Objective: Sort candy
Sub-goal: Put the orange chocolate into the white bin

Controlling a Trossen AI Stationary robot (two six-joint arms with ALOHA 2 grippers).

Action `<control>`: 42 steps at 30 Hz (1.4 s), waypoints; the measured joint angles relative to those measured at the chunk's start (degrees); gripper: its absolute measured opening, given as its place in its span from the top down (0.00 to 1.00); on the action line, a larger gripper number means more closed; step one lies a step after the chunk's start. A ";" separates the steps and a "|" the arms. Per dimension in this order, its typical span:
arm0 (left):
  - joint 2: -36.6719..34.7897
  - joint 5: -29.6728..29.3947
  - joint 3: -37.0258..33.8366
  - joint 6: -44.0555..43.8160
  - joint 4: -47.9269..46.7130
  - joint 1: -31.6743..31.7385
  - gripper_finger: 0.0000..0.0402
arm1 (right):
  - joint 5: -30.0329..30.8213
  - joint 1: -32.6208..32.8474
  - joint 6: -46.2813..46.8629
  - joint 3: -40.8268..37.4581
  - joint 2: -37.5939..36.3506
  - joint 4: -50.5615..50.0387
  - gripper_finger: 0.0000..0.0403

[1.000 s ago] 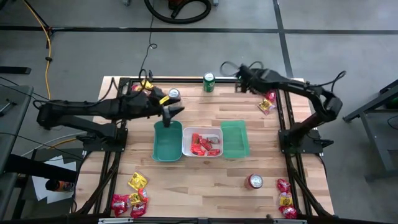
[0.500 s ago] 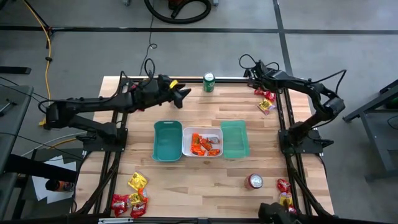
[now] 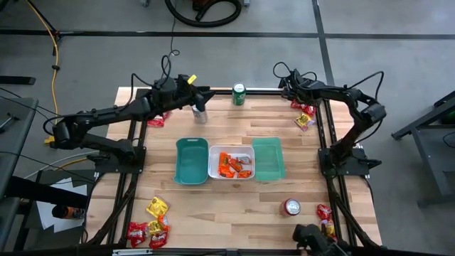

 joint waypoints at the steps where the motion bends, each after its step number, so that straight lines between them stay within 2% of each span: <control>1: 0.00 0.21 0.00 0.02 0.04 0.02 0.44 | 0.27 0.00 0.14 0.04 -0.08 0.00 0.54; 5: -0.01 0.86 0.00 0.39 0.02 0.03 0.44 | 0.34 0.00 0.48 0.05 -0.09 -0.09 0.80; 7: -0.61 3.26 0.24 1.80 -0.60 0.72 0.44 | -0.60 0.02 -0.38 0.05 -0.18 -0.33 0.94; 8: -1.41 4.86 0.62 2.66 -0.84 1.37 0.44 | -1.41 0.02 -1.35 0.05 -0.48 -0.41 0.97; 12: -5.88 7.18 2.46 7.17 0.51 3.93 0.44 | -1.90 0.58 -1.98 0.05 -3.90 -1.78 0.96; 16: -9.17 7.02 2.56 10.87 -0.31 6.34 0.44 | -1.86 3.37 -5.51 0.05 -11.90 -0.50 0.99; 19: -10.56 6.99 2.60 11.13 -1.29 7.75 0.44 | -4.24 7.10 -8.90 0.05 -18.32 1.48 0.99; 21: -10.57 6.98 2.60 11.15 -2.47 8.27 0.44 | -8.92 10.04 -12.22 0.05 -21.86 3.85 0.99; 24: -9.98 6.97 2.60 11.17 -3.90 8.26 0.44 | -21.31 15.64 -16.91 0.05 -25.23 7.44 0.99; 27: -9.23 7.12 2.60 11.17 -4.31 8.24 0.44 | -33.94 22.75 -19.23 0.07 -26.14 9.12 1.00; 29: -8.91 7.75 2.60 11.13 -4.11 8.24 0.44 | -39.00 28.13 -19.98 0.07 -25.88 8.77 0.99; 35: -8.59 8.49 2.58 11.15 -4.25 8.24 0.44 | -39.91 43.60 -23.97 0.07 -22.60 9.80 0.99; 39: -8.57 9.48 2.58 11.13 -4.31 8.24 0.44 | -37.93 49.54 -25.79 0.07 -19.42 12.54 0.99; 42: -8.57 10.39 2.58 10.51 -4.37 8.23 0.44 | -35.61 51.52 -21.90 0.07 -16.61 13.52 0.97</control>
